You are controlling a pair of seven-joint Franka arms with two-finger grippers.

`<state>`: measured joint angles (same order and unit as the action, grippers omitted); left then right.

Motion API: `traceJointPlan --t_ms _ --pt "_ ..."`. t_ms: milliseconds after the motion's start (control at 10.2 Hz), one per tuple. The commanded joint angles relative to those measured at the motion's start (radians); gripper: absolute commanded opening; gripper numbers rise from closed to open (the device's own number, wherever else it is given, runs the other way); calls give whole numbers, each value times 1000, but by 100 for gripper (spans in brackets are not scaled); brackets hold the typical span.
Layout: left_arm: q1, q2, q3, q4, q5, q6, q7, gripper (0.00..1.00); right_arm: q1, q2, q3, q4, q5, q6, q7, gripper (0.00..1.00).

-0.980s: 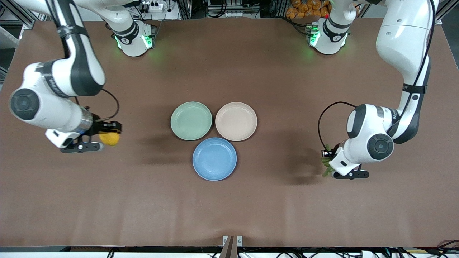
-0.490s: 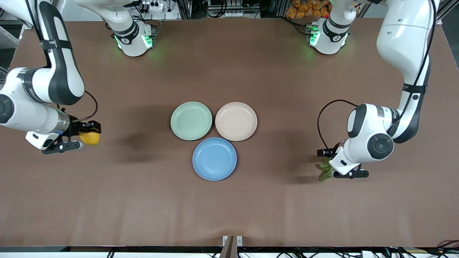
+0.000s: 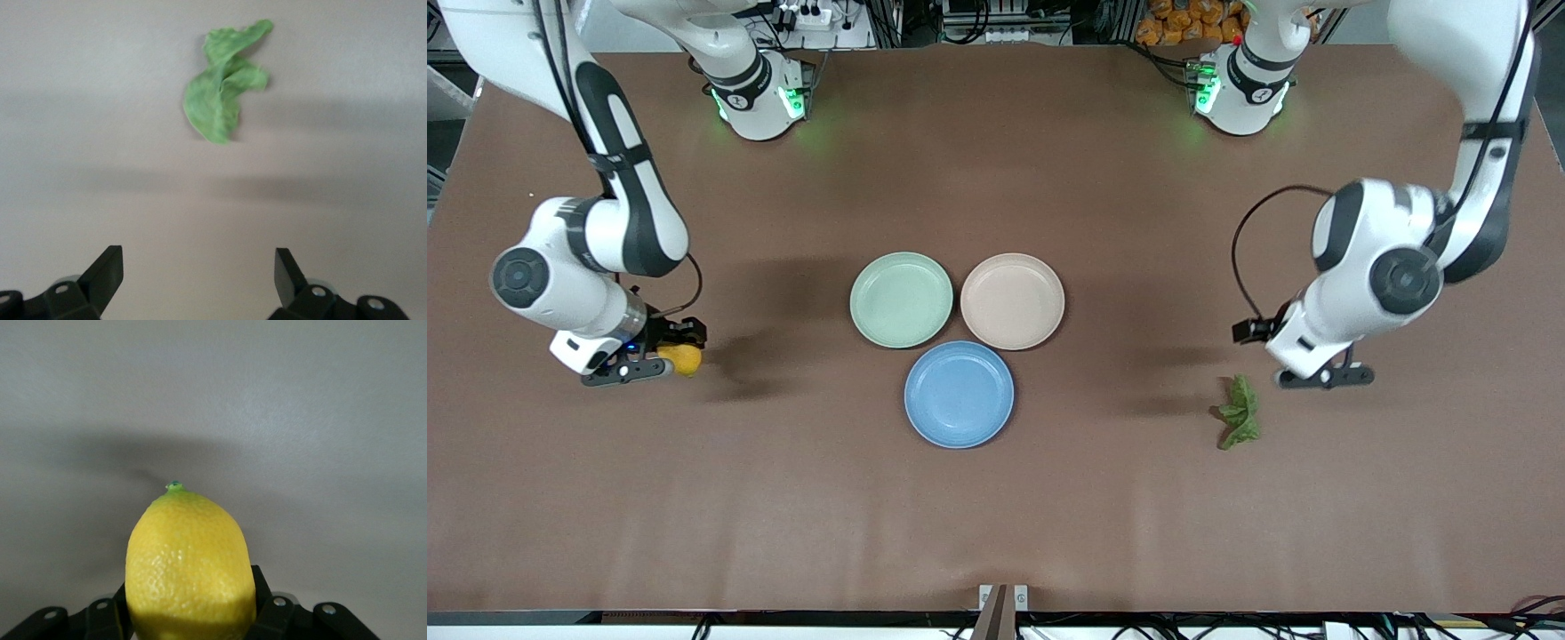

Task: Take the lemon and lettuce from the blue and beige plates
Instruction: 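Release the lettuce on the table while the right gripper carries the lemon, then lower the lemon onto the table and open the right gripper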

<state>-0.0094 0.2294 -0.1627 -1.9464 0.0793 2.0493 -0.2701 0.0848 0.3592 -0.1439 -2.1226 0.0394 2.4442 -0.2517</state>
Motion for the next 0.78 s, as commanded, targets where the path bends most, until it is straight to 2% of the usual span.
traceJointPlan --t_ms 0,196,294,392,490,588,686 --pt "22 -189 -11 -173 -47 32 -11 100 -28 52 7 -33 -7 114 -14 27" --pt "16 -238 -8 -161 -70 20 2 100 -28 119 7 -33 -4 220 -11 28" --pt "14 -258 -8 -143 -69 20 -1 100 -26 122 7 -28 -3 217 -9 42" --pt "11 -265 -6 -103 -59 20 6 100 -25 118 7 -25 -3 214 -4 82" --pt "9 -272 -6 -54 -55 20 23 100 -25 106 7 -17 -3 202 -7 100" --pt "5 -271 -6 -5 -52 11 50 100 -22 74 6 2 -3 147 -4 100" --pt "-13 -266 -4 41 -52 -38 54 100 -14 29 7 56 4 -5 -3 100"
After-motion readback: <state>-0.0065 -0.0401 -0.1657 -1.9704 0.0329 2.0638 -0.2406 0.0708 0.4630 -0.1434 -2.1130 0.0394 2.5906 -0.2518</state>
